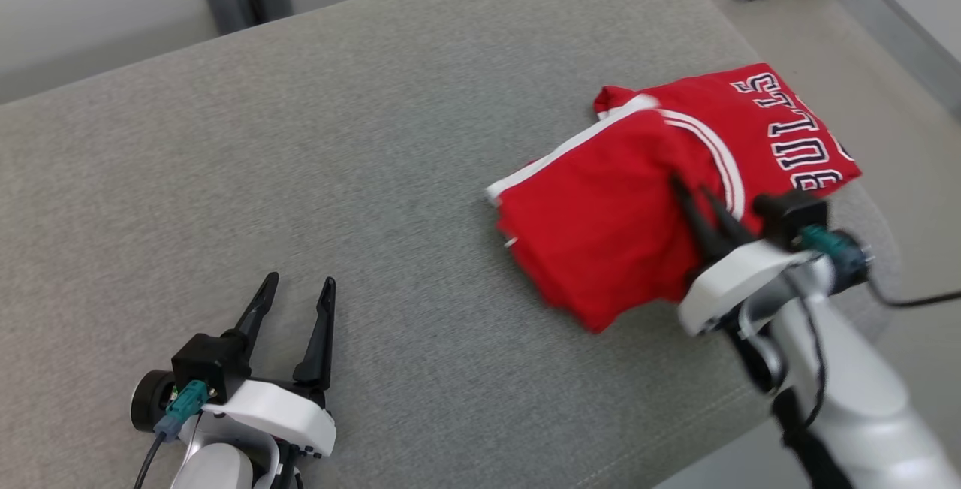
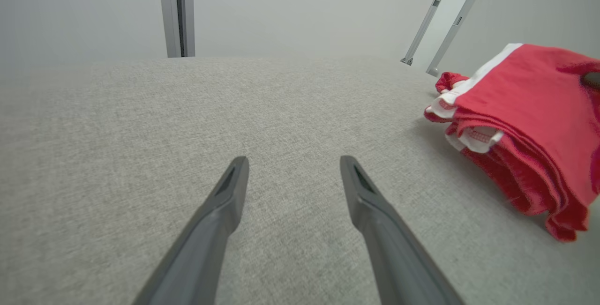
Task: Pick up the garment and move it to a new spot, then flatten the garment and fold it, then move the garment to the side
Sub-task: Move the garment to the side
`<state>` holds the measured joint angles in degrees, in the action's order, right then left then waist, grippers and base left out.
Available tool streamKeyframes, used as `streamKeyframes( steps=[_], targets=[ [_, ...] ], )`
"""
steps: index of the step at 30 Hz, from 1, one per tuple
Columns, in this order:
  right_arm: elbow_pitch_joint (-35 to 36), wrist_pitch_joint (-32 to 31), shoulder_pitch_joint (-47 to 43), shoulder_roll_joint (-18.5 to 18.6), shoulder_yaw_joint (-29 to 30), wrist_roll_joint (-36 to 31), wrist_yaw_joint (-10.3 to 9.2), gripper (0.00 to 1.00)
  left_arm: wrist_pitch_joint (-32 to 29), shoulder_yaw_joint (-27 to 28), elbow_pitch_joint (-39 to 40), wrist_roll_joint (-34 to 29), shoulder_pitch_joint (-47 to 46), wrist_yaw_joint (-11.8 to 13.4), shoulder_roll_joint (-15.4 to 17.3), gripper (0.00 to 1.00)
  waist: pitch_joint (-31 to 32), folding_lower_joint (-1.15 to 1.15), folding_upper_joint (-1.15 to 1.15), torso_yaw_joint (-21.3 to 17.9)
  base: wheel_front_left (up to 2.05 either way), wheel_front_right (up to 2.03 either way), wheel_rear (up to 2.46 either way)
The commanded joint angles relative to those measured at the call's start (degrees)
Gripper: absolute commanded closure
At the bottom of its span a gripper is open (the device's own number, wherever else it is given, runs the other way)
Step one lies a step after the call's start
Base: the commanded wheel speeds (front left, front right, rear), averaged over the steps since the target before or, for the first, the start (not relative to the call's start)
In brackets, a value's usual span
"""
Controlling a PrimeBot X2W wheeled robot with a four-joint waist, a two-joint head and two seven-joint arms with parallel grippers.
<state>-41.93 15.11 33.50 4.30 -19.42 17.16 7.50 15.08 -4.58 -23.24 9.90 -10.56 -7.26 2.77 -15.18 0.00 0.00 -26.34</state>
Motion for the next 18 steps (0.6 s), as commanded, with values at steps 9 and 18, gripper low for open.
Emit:
streamKeyframes(
  steps=[9,18],
  targets=[
    [-11.54,0.04,9.86,10.08,15.6,-11.66,-0.02,1.0,0.07,0.0,0.05,-1.08,-1.88,-0.25,0.59,0.0,-2.57,0.0,0.0,8.67,0.0,0.0,0.0],
    [-16.34,0.04,10.99,13.23,29.58,-22.18,-0.02,0.54,0.07,1.26,0.21,-1.33,-1.76,-0.2,0.93,0.0,-2.98,0.0,0.0,11.94,0.0,0.0,0.0]
  ],
)
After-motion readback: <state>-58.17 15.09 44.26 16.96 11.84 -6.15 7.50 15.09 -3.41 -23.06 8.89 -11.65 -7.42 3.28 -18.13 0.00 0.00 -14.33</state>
